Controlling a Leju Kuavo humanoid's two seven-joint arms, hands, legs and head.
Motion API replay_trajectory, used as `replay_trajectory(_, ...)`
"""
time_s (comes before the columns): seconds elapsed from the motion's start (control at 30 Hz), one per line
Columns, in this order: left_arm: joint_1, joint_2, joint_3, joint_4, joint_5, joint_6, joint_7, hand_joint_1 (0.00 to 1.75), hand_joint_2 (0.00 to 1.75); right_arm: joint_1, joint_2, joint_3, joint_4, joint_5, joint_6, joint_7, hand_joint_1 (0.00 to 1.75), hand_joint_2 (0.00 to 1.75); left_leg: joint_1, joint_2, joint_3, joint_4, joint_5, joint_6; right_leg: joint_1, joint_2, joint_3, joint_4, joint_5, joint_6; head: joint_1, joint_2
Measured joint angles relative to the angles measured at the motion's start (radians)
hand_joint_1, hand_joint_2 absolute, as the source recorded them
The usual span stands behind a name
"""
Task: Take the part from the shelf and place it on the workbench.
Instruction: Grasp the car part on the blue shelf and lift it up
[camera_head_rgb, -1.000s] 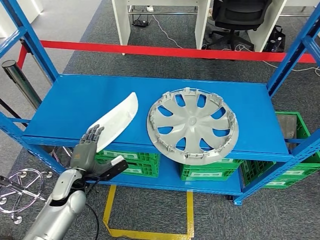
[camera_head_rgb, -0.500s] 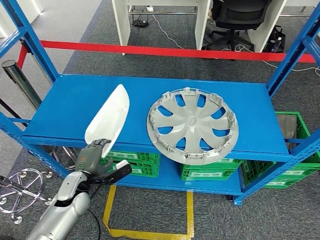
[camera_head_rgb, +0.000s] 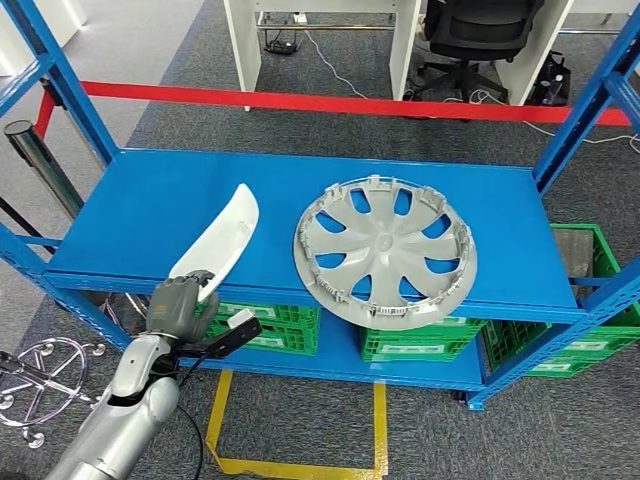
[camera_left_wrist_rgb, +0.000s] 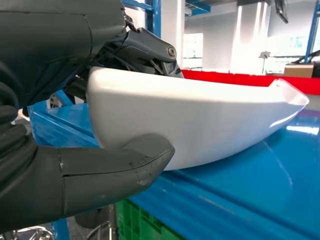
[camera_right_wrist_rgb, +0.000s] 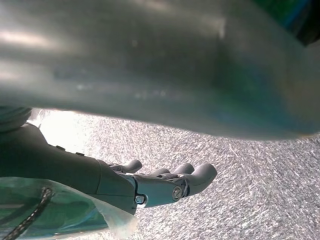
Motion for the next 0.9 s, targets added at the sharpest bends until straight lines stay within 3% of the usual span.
replay_trajectory(0.27, 0.016, 0.0, 0.011, -0.075, -0.005, 0.065, -0.019, 1.75, 1.75, 0.0, 0.0, 0.005, 0.0, -0.006, -0.007, -0.003, 0.0, 0.0, 0.0, 0.0, -0.001, 0.0, 0.0, 0.0, 0.0, 0.0, -0.001, 0.0, 0.0, 0.0, 0.0, 0.0)
replay_trajectory(0.5, 0.059, 0.001, -0.012, -0.222, -0.208, 0.275, -0.026, 1.75, 1.75, 0.001, 0.0, 0.015, 0.0, -0.011, -0.025, -0.005, 0.0, 0.0, 0.0, 0.0, -0.002, 0.0, 0.0, 0.0, 0.0, 0.0, -0.002, 0.0, 0.0, 0.0, 0.0, 0.0)
replay_trajectory(0.73, 0.077, 0.005, -0.031, -0.304, -0.236, 0.283, -0.021, 1.75, 1.75, 0.001, 0.0, 0.019, 0.0, -0.012, -0.028, -0.006, 0.0, 0.0, 0.0, 0.0, -0.002, 0.0, 0.0, 0.001, 0.0, 0.0, -0.002, 0.0, 0.0, 0.0, 0.0, 0.0)
replay_trajectory(0.9, 0.101, 0.003, -0.034, -0.408, -0.328, 0.285, -0.069, 1.75, 1.75, 0.002, 0.0, 0.024, 0.0, -0.016, -0.031, -0.009, 0.0, 0.0, 0.0, 0.0, -0.002, 0.0, 0.001, 0.001, 0.0, 0.0, -0.002, 0.0, 0.001, 0.0, 0.0, 0.0)
